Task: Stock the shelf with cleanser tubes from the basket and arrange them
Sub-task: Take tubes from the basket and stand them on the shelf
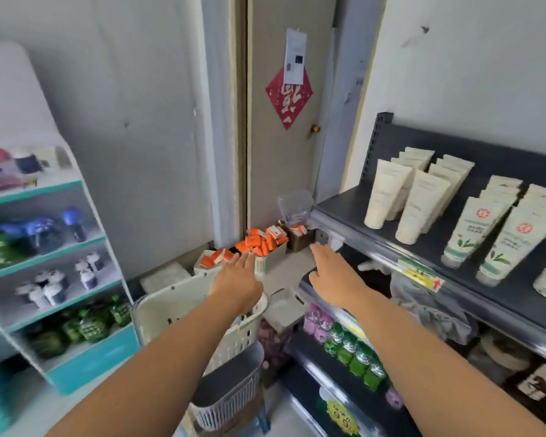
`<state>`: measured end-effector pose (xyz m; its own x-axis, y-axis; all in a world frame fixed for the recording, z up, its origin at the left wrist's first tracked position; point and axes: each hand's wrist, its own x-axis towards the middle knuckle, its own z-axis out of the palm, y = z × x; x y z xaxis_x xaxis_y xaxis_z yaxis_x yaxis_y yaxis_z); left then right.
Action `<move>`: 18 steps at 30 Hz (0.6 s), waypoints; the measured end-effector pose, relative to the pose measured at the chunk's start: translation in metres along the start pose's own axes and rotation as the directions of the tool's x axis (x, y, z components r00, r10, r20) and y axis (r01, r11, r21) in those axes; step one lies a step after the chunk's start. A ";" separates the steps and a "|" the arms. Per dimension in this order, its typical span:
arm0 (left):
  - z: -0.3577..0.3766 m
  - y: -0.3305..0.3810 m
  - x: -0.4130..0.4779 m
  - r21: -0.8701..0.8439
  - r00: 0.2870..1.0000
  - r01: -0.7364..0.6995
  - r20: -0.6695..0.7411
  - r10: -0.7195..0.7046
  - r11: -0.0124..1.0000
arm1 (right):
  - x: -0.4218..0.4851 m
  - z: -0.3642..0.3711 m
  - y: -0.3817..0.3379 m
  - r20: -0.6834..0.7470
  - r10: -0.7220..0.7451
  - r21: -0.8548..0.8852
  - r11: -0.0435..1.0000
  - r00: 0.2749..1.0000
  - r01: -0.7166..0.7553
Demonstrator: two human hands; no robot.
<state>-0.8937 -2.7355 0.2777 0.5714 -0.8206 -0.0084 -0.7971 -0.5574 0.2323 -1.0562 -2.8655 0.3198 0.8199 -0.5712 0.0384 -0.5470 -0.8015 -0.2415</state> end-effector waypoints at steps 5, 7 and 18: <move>-0.001 -0.097 0.009 0.045 0.997 0.062 0.042 -0.064 0.997 | 0.055 0.050 -0.065 0.054 -0.040 0.057 0.998 0.998 0.037; -0.002 -0.126 0.011 0.074 0.995 0.080 0.058 -0.085 0.994 | 0.073 0.068 -0.087 0.081 -0.051 0.071 0.996 0.995 0.046; 0.038 -0.226 0.022 0.014 0.962 0.188 0.201 -0.187 0.982 | 0.143 0.159 -0.141 0.243 -0.082 0.075 0.995 0.967 0.065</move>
<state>-0.7086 -2.6329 0.1882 0.6591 -0.7102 -0.2474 -0.6781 -0.7034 0.2129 -0.8350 -2.8061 0.2052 0.8782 -0.4437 -0.1786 -0.4782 -0.8217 -0.3101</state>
